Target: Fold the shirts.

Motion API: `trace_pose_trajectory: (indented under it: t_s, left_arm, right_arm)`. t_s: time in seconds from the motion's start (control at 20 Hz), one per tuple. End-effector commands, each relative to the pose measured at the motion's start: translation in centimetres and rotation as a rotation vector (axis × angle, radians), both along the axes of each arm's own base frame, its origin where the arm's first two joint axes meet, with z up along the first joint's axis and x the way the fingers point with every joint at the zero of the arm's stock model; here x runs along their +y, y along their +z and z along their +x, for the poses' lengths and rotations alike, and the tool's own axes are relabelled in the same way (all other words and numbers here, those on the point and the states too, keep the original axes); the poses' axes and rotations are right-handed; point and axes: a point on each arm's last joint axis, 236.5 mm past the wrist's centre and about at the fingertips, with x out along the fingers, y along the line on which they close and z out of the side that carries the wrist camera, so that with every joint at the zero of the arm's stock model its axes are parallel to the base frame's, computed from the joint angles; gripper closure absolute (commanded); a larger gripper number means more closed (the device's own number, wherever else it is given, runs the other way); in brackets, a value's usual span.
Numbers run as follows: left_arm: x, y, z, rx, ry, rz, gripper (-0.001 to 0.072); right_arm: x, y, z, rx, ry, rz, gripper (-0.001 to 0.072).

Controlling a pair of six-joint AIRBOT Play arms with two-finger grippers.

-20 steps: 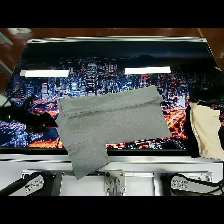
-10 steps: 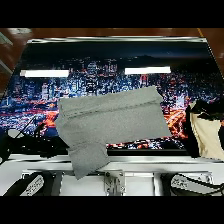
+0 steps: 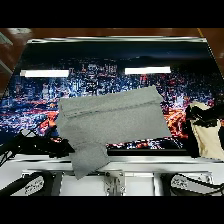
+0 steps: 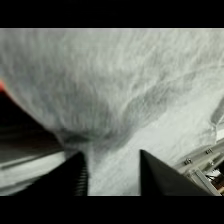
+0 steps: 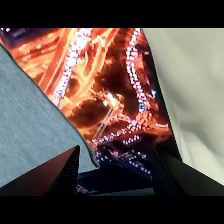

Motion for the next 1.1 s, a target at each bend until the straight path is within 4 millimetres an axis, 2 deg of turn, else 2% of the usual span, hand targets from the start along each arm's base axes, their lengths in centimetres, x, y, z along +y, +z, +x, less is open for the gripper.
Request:
trace_pose_trajectory:
  t_s: [0.0, 0.05, 0.2, 0.4, 0.7, 1.05]
  left_arm:
    - [-0.7, 0.0, 0.1, -0.004, -0.006, -0.022, 0.0642]
    - [-0.9, 0.2, -0.1, 0.002, -0.010, -0.031, 0.0673]
    - [-1.2, 0.7, -0.6, 0.006, -0.035, -0.054, 0.0674]
    - [-1.1, 1.1, -0.3, -0.019, -0.037, -0.052, 0.0673]
    - [-1.1, 2.3, 0.6, -0.086, -0.020, -0.041, 0.0673]
    - [-0.9, 4.1, 2.0, -0.173, 0.009, -0.019, 0.0674]
  right_arm:
    - [0.6, -1.1, -1.4, 0.079, -0.016, 0.040, 0.0094]
    - [1.8, -1.7, -2.1, 0.120, 0.017, 0.098, 0.0094]
    - [5.3, -2.8, -2.5, 0.165, 0.074, 0.289, 0.0088]
    - [5.4, -4.3, -2.6, 0.194, 0.070, 0.312, 0.0089]
    - [7.3, -6.6, -4.3, 0.323, 0.119, 0.392, 0.0089]
    - [11.6, -9.0, -4.9, 0.438, 0.230, 0.394, 0.0093]
